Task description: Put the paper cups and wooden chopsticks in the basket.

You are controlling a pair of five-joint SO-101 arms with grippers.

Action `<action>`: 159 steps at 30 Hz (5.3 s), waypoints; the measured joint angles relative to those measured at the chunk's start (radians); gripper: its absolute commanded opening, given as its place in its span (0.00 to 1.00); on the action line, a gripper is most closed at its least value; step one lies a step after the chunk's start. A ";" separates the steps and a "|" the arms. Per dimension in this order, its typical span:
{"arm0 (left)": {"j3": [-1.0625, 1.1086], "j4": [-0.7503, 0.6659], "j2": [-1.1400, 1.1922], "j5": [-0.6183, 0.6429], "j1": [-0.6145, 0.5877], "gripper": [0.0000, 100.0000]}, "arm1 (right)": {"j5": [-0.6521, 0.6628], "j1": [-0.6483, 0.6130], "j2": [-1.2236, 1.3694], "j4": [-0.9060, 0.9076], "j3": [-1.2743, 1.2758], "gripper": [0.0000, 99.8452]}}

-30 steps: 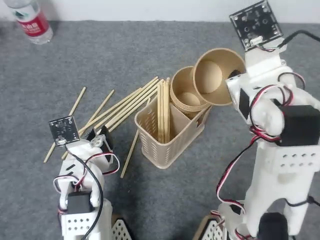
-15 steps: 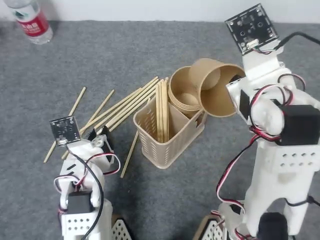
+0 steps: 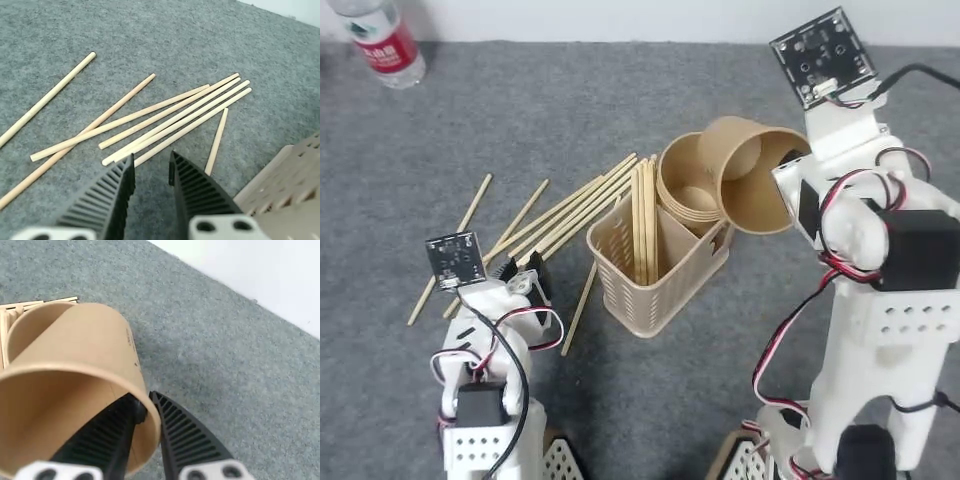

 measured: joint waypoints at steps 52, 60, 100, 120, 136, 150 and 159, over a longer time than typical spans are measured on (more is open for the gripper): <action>0.000 0.017 0.000 0.000 0.000 0.11 | 0.002 -0.213 0.143 -0.307 -0.031 0.21; 0.000 0.017 0.000 0.000 0.000 0.11 | 0.002 0.092 0.049 -0.092 0.046 0.13; -0.473 0.497 0.009 -0.506 -0.029 0.17 | -0.250 0.279 0.049 -1.042 1.458 0.01; -1.151 0.433 1.303 -0.925 -0.423 0.17 | -0.250 0.279 0.049 -1.042 1.458 0.01; -1.692 0.373 2.265 -1.003 -0.465 0.17 | -0.250 0.279 0.049 -1.042 1.458 0.01; -1.837 0.420 2.440 -1.016 -0.414 0.03 | -0.250 0.279 0.049 -1.042 1.458 0.01; -1.849 0.528 2.455 -1.152 -0.365 0.01 | -0.250 0.279 0.049 -1.042 1.458 0.01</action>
